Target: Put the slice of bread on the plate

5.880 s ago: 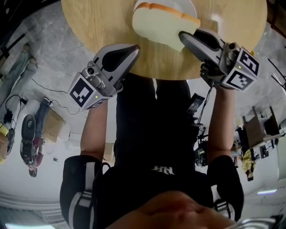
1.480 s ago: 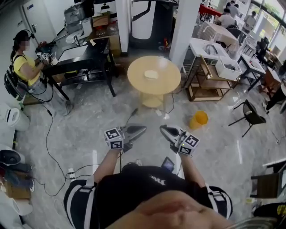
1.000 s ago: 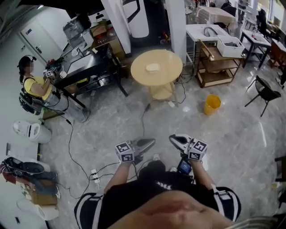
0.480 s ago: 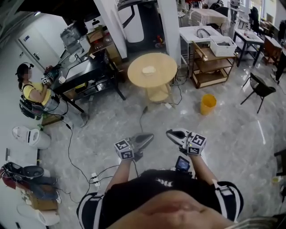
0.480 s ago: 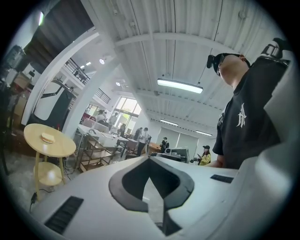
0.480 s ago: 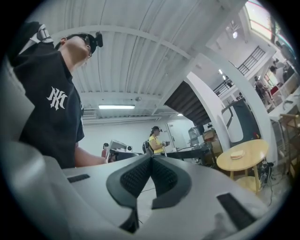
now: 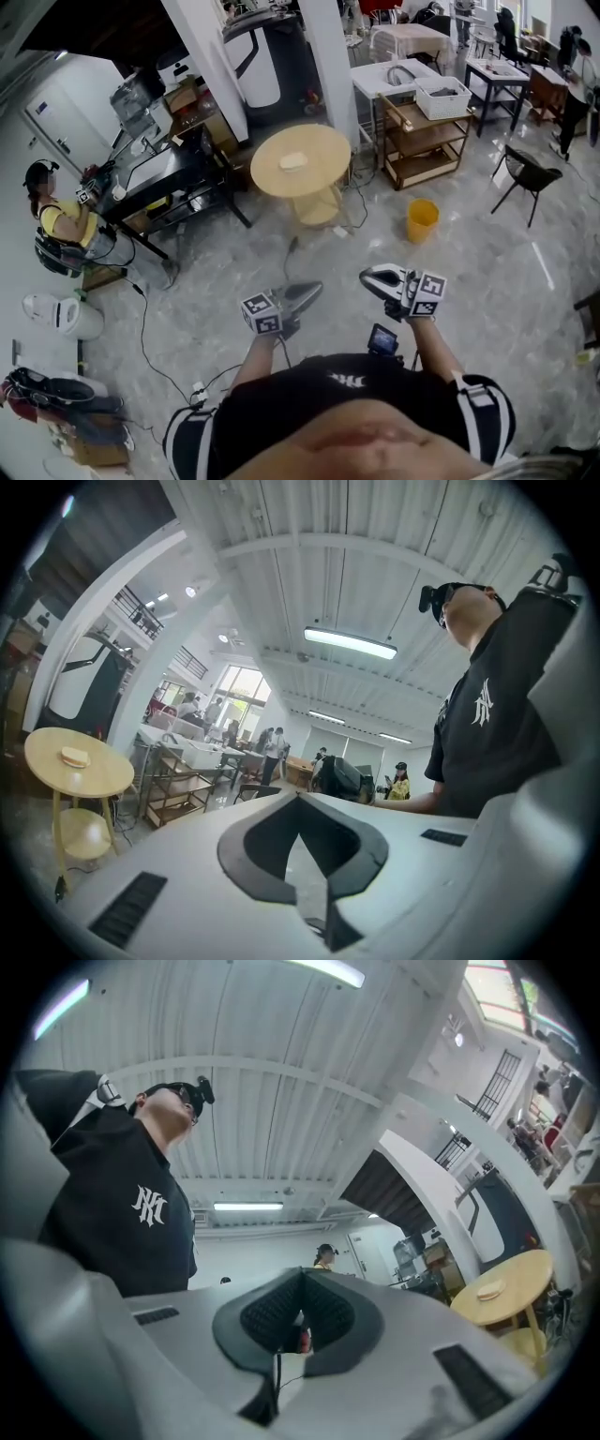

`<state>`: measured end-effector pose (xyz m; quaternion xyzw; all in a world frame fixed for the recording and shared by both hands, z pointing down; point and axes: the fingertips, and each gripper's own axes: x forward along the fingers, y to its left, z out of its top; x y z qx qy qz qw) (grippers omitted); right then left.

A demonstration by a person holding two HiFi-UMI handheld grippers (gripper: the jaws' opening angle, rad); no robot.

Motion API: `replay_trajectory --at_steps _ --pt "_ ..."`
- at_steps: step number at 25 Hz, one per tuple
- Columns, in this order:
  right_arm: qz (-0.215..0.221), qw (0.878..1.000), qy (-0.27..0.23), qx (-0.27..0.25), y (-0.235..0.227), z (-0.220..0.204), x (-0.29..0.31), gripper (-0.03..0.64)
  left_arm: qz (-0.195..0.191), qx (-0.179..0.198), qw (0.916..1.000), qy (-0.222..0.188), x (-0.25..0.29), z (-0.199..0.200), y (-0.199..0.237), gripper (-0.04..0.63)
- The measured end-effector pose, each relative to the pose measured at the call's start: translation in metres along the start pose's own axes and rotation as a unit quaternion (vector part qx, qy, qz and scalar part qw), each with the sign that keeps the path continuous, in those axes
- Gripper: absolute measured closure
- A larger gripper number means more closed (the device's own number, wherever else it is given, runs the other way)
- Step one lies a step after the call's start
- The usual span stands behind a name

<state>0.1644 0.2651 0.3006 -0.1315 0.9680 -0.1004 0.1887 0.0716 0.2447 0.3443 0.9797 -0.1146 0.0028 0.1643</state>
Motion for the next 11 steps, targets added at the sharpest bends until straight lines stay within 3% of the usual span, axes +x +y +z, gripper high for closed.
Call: replay_trajectory --at_steps 4,8,11 --pt "-0.021 0.999 -0.015 0.027 -0.010 -0.015 -0.018 0.621 -0.003 -0.013 0.9999 0.002 0.010 -0.014 0.000 0.589" --pt "-0.026 0.999 0.001 0.035 -0.015 -0.030 -0.023 0.620 -0.023 -0.027 0.9989 0.032 0.014 -0.034 -0.008 0.589" --pt "-0.025 0.999 0.020 0.035 -0.027 -0.041 -0.022 0.620 -0.014 -0.049 0.9978 0.042 0.008 -0.046 0.008 0.589"
